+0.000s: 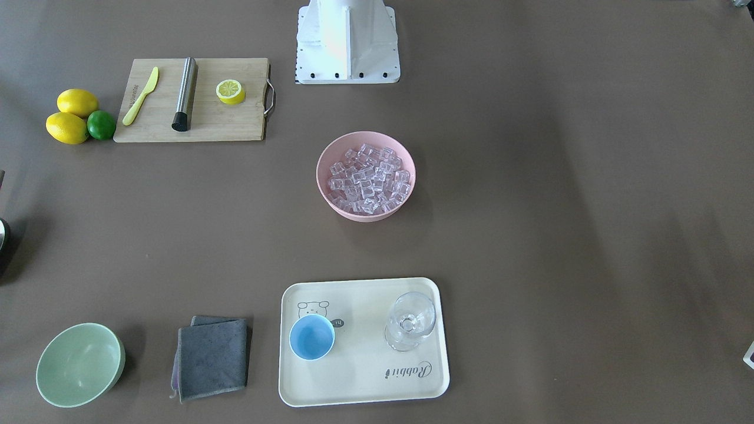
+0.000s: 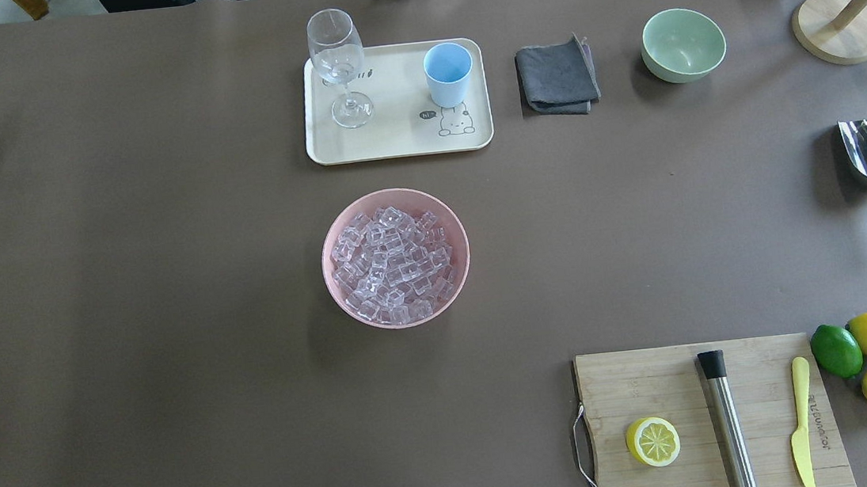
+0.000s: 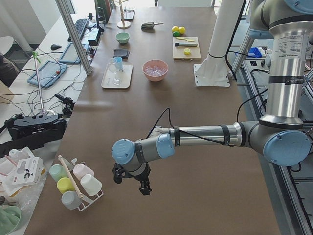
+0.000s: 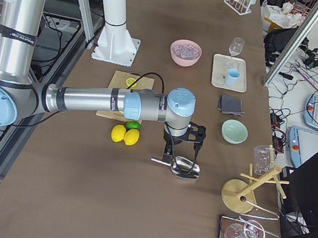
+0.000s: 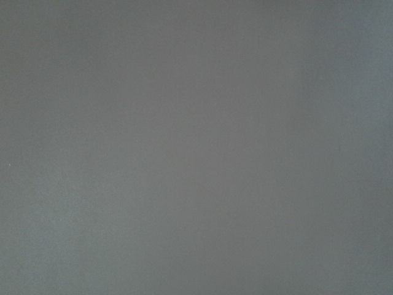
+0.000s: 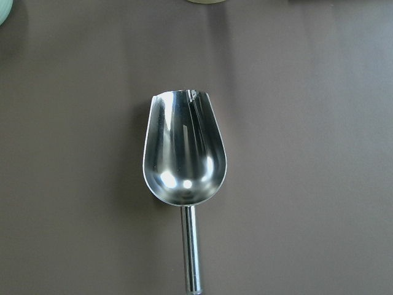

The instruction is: Put ice in cup with scoop

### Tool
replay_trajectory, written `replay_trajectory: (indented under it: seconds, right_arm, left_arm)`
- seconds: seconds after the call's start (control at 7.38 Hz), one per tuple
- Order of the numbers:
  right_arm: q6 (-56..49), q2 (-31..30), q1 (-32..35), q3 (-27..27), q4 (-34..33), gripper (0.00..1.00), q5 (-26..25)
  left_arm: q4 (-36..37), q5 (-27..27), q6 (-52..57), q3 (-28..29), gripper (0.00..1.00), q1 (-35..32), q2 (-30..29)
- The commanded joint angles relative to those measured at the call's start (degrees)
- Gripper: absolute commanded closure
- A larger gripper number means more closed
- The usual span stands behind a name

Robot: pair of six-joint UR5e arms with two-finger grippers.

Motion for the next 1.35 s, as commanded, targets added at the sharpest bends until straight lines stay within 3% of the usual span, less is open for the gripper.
replay_trajectory:
  seconds: [0.0,0.14,0.27,0.54,0.95,1.22]
  right_arm:
    - [13.3,-5.8,-5.1,-0.5,18.1,0.01,-1.2]
    - [18.1,-7.3,-7.4,-2.5,25.8,0.01,-1.7]
    - [19.8,-6.8,-9.8,-5.4,28.1,0.02,-3.3]
    - [25.9,-6.5,-13.2,-6.1,30.9,0.02,-5.6]
    - [25.9,-6.5,-14.1,-11.1,35.8,0.06,-5.6]
    - [31.2,-4.1,-16.9,-12.9,37.9,0.11,-6.1]
  left_arm:
    - [0.2,-2.6,-0.3,-1.0,0.01,0.2,-0.5]
    - [0.3,-2.7,-0.3,-1.6,0.01,0.2,-0.5]
    - [0.5,-2.8,-0.4,-2.0,0.01,0.7,-0.2]
    - [0.6,-4.0,0.0,-4.8,0.01,1.3,0.8]
    - [0.5,-4.1,0.1,-6.0,0.01,2.3,1.5]
    - [0.7,-4.0,-0.4,-5.6,0.01,8.8,0.5]
